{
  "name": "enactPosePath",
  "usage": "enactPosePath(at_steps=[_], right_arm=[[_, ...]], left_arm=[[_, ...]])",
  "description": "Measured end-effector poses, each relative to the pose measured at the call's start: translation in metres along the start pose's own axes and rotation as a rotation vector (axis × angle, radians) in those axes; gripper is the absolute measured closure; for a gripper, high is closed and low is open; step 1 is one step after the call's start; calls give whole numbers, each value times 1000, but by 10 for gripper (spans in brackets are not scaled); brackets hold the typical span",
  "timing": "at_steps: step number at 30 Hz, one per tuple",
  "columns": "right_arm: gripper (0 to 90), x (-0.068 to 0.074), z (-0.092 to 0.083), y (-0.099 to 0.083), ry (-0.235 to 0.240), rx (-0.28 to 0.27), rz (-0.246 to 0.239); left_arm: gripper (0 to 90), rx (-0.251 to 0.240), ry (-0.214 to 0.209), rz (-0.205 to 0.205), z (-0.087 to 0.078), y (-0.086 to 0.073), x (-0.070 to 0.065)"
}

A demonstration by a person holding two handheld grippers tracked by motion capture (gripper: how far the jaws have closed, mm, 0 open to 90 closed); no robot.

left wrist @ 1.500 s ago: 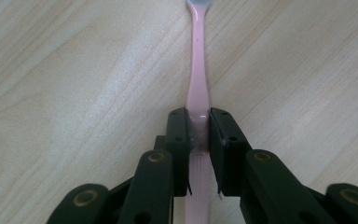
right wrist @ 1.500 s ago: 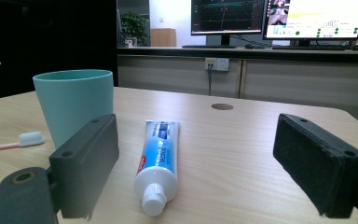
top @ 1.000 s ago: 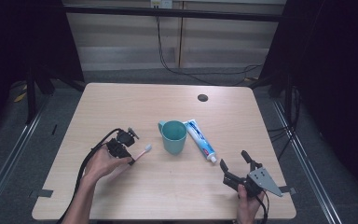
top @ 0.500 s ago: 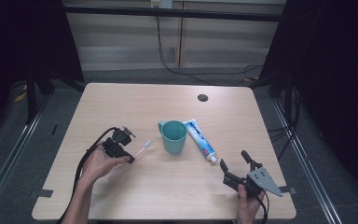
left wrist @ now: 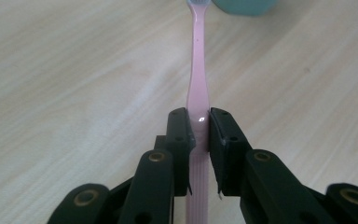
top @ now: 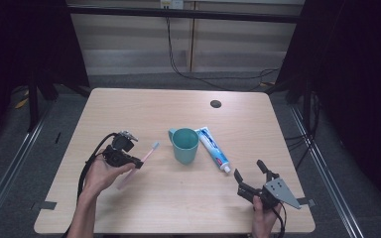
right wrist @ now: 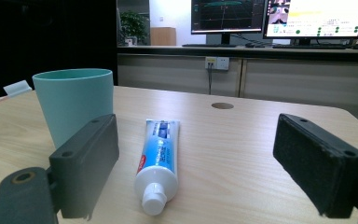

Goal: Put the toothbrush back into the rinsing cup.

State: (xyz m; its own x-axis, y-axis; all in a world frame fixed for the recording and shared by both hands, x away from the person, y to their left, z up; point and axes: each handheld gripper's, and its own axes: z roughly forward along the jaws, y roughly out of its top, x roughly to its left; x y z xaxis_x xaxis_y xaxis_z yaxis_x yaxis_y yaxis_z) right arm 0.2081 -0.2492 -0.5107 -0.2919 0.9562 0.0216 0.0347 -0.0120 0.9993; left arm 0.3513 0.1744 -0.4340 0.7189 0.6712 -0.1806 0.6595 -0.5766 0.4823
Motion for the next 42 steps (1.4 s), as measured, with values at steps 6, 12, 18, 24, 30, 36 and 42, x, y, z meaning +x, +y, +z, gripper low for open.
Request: enactPosePath(at_steps=[6,12,18,24,30,36,42], right_arm=[[135,0,0,0,1,1,-1],[135,0,0,0,1,0,-2],[135,0,0,0,1,1,-1],[135,0,0,0,0,1,-2],[135,0,0,0,0,1,-2],[135,0,0,0,0,1,-2],[135,0,0,0,0,1,-1]], left_arm=[[788,-85,-9,5,-7,0,-1],[788,-164,-15,-11,-14,-3,-2],[787,-220,-20,-8,-19,-5,-3],[788,-279,-24,-7,-23,-7,-3],[788,-353,-35,-4,-27,-9,-3],[788,-408,-46,-5,-31,-10,-4],[787,-470,-49,10,-36,-11,-5]])
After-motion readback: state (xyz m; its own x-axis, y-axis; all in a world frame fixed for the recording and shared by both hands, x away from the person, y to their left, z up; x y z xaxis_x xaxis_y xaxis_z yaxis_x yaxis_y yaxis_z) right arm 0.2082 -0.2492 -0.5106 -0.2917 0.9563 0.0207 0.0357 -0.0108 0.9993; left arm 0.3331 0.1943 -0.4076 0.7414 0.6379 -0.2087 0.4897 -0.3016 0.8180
